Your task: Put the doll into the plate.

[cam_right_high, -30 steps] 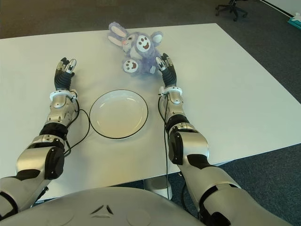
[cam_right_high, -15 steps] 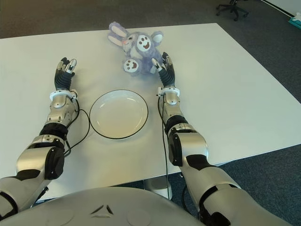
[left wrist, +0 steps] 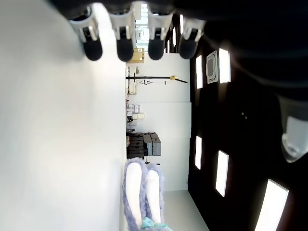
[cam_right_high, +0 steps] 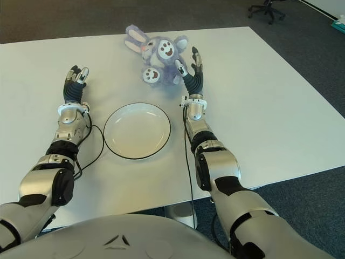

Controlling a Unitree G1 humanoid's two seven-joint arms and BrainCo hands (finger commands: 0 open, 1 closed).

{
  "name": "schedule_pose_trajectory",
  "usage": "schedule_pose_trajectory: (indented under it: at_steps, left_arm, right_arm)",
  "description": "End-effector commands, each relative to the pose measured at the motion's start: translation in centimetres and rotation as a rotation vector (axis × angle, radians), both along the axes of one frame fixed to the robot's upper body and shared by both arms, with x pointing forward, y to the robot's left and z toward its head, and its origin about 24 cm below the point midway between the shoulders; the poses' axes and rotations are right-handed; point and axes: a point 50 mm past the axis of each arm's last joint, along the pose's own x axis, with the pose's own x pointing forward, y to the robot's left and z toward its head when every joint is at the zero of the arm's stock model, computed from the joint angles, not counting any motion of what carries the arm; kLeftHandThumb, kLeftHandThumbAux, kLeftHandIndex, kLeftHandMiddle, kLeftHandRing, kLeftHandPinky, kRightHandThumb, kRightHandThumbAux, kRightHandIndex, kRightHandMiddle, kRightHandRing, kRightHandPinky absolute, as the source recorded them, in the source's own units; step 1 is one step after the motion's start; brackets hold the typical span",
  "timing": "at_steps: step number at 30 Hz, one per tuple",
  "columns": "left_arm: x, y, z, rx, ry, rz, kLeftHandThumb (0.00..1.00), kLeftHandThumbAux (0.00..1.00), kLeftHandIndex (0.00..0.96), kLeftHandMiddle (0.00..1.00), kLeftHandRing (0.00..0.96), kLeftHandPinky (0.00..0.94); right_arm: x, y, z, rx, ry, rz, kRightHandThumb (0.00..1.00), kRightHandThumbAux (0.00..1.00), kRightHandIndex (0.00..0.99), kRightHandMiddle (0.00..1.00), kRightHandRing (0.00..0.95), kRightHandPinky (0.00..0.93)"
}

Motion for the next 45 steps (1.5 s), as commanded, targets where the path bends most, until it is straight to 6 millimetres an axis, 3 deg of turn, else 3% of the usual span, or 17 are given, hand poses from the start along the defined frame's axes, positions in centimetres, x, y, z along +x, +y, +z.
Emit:
schedule_pose_trajectory:
  at_steps: [1,31,45]
  left_arm:
    - [-3.2,-0.4,-5.1,-0.045,0.217,0.007,0.0,0.467,0.0,0.061,0.041,0.018]
    - [-3.2,-0.4,-5.1,-0.045,0.213,0.001,0.0,0.453,0.0,0.041,0.015,0.0]
    - [-3.2,-0.7,-5.1,-0.051,0.211,0.006,0.0,0.457,0.0,0.067,0.049,0.034]
  right_arm:
    - [-0.9,-0.6,-1.5,-0.096,0.002,-0.029,0.182,0.388,0.0,0.0,0.0,0.0]
    - [-0.6,-0.6,-0.9,-0.12,-0.009,-0.03,0.14,0.419,0.0,0.0,0.0,0.0]
    - [-0.4,-0.7,0.3,-0.157,-0.082,-0.027,0.145,0.435,0.0,0.0,0.0,0.0]
